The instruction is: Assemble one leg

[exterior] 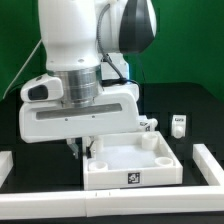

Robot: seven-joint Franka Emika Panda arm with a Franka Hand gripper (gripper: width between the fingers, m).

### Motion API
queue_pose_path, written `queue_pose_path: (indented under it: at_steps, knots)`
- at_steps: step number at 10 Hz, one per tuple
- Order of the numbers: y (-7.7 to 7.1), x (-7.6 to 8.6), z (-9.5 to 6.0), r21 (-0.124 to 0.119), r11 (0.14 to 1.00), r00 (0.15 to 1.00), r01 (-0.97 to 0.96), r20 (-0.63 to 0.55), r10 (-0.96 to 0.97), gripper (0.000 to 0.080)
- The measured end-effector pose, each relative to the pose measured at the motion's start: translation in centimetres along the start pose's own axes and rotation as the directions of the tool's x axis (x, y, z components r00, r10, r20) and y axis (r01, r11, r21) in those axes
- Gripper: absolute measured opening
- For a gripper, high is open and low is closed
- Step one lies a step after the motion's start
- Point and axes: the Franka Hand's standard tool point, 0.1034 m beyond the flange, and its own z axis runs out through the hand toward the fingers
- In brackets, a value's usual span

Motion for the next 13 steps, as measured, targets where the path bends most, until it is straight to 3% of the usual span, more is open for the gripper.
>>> queue_pose_path:
  at_steps: [4,8,11,13]
  knots:
    - [-0.4,0.2,0.3,0.001,1.0,1.0,-0.018,0.005,0.018,0.0052]
    - [-2.9,4.5,0.5,0.002,1.0,1.0,-0.008,-0.025,0.008,0.0052]
    - [-4.7,4.7,0.6,0.008,0.996,0.996,-0.094,-0.006,0.094,0.0052]
    - [-4.9,4.7,0.6,0.007,0.993,0.993,-0.117,0.009,0.117,0.0052]
